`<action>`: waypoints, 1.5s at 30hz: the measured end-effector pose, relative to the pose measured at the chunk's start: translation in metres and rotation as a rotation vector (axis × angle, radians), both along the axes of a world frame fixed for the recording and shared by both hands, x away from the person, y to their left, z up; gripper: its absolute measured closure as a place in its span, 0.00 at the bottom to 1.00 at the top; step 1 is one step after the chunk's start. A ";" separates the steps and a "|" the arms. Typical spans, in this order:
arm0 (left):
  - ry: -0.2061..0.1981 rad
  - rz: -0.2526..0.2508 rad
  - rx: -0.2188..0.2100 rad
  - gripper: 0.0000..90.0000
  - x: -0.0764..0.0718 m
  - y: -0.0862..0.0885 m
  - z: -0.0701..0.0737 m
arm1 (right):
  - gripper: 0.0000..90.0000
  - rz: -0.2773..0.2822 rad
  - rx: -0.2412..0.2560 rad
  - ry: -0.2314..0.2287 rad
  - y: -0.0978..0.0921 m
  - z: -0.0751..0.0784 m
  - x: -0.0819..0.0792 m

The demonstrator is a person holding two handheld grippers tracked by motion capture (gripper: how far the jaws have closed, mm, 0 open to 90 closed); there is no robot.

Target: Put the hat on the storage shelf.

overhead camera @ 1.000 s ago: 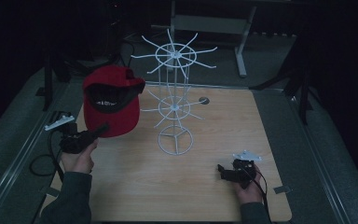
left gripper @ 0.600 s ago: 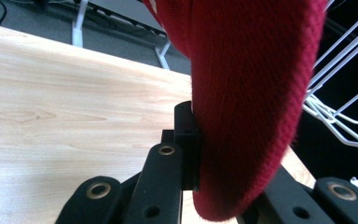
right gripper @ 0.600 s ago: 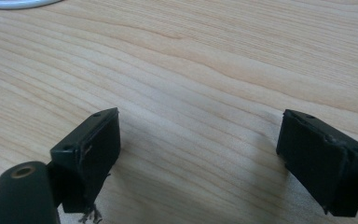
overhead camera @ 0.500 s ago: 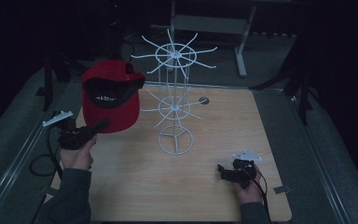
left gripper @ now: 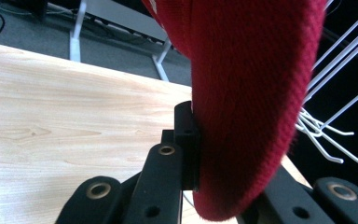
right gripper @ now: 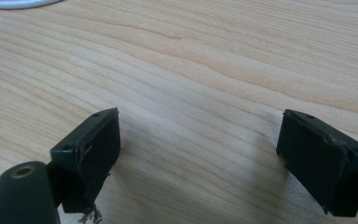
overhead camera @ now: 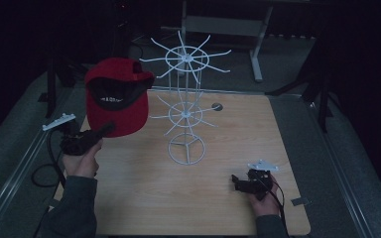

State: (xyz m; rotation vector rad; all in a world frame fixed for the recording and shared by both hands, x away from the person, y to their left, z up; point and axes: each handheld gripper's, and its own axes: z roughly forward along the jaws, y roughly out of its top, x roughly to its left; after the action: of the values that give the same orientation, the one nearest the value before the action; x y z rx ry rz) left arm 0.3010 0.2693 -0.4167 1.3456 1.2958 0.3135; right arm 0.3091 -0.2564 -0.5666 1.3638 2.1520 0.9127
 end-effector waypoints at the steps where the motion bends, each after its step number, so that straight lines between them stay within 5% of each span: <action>1: -0.003 0.002 -0.003 0.95 0.000 0.000 0.001 | 0.15 0.000 0.000 0.000 0.000 0.000 0.000; 45: -0.063 0.009 -0.044 0.95 0.020 -0.004 0.037 | 0.15 0.001 -0.002 -0.001 0.000 0.000 0.000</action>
State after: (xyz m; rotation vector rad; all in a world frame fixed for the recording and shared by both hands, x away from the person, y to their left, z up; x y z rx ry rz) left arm 0.3215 0.2657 -0.3795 1.2832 1.2501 0.3296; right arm 0.3091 -0.2565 -0.5666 1.3619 2.1526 0.9111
